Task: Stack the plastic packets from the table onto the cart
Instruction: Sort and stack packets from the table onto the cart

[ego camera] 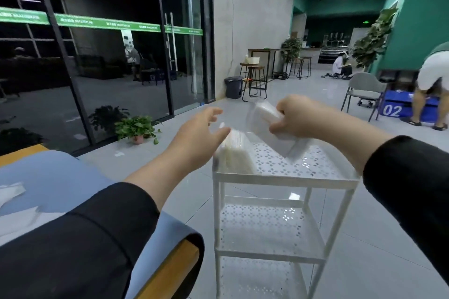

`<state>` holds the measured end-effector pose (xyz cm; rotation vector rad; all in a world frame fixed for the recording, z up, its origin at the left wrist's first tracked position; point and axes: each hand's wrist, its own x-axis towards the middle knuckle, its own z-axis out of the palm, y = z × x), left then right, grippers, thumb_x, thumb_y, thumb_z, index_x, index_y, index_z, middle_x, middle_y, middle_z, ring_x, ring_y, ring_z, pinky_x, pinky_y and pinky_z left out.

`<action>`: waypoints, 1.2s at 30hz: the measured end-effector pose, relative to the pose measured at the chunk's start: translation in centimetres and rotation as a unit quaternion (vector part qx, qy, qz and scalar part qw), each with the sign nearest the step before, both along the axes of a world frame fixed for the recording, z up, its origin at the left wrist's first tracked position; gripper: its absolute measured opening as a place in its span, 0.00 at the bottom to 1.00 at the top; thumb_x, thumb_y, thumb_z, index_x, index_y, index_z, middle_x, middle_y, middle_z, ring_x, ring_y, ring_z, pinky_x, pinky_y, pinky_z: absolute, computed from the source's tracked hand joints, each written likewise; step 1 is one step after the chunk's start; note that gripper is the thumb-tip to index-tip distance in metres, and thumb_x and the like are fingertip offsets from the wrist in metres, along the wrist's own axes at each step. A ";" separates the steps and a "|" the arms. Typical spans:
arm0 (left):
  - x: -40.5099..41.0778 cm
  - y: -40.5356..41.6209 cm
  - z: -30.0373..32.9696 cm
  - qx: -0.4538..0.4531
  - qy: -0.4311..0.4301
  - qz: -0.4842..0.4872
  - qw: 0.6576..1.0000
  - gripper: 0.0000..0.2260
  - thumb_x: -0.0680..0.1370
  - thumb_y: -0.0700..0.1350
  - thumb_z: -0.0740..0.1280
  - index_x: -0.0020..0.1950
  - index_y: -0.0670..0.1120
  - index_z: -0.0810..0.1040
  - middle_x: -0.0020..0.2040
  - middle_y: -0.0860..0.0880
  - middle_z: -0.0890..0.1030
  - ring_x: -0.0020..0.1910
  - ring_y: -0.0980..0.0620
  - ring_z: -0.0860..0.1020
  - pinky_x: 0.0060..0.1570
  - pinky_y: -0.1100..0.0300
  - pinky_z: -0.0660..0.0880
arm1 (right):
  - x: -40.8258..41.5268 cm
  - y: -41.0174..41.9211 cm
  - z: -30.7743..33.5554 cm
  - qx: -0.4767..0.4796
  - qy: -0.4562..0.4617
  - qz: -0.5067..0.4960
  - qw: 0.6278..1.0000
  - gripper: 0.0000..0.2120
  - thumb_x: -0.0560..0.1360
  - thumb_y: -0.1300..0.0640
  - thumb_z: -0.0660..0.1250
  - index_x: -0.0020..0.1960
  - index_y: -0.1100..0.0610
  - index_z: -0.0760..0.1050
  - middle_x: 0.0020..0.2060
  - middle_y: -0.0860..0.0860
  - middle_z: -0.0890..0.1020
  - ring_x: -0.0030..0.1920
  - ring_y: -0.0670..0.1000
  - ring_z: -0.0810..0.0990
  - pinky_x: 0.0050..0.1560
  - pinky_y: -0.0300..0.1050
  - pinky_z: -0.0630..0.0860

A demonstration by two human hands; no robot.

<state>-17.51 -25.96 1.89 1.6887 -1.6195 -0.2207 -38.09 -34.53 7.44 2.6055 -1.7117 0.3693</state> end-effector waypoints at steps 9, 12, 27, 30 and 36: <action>-0.5 -3.8 -2.3 0.050 -0.277 -0.038 0.959 0.22 0.84 0.56 0.59 0.77 0.52 0.68 0.76 0.52 0.69 0.75 0.49 0.66 0.74 0.49 0.62 | 1.4 -5.8 -4.5 0.031 0.029 -0.085 0.995 0.17 0.75 0.52 0.71 0.40 0.58 0.65 0.34 0.53 0.74 0.36 0.57 0.75 0.33 0.44 0.68; -0.7 -4.8 -3.1 0.046 -0.334 -0.045 0.940 0.20 0.84 0.57 0.57 0.73 0.51 0.72 0.71 0.53 0.74 0.71 0.50 0.70 0.70 0.50 0.63 | 2.0 -5.8 -5.1 0.039 0.043 -0.082 0.995 0.15 0.76 0.52 0.70 0.42 0.59 0.67 0.36 0.53 0.74 0.43 0.59 0.77 0.36 0.45 0.70; -0.8 -6.0 -4.9 0.052 -0.345 -0.026 0.937 0.18 0.83 0.62 0.55 0.61 0.53 0.76 0.59 0.55 0.78 0.63 0.51 0.73 0.64 0.49 0.64 | 3.8 -5.3 -6.7 0.227 -0.178 -0.089 0.953 0.30 0.81 0.34 0.56 0.55 0.63 0.72 0.45 0.58 0.81 0.38 0.57 0.86 0.36 0.53 0.84; -1.2 -5.9 -4.8 0.055 -0.342 -0.028 0.938 0.24 0.82 0.66 0.54 0.67 0.52 0.74 0.65 0.54 0.77 0.67 0.51 0.72 0.67 0.48 0.62 | 2.5 -5.1 -7.9 0.238 -0.253 -0.074 0.935 0.27 0.82 0.39 0.57 0.65 0.62 0.73 0.49 0.58 0.83 0.44 0.60 0.87 0.52 0.67 0.81; -2.0 -5.8 -4.8 0.077 -0.357 -0.032 0.930 0.38 0.73 0.76 0.54 0.73 0.53 0.71 0.70 0.55 0.75 0.72 0.52 0.68 0.74 0.42 0.58 | 0.6 -4.9 -10.1 0.206 -0.268 -0.037 0.940 0.14 0.79 0.46 0.66 0.45 0.56 0.83 0.47 0.59 0.86 0.45 0.60 0.87 0.52 0.63 0.83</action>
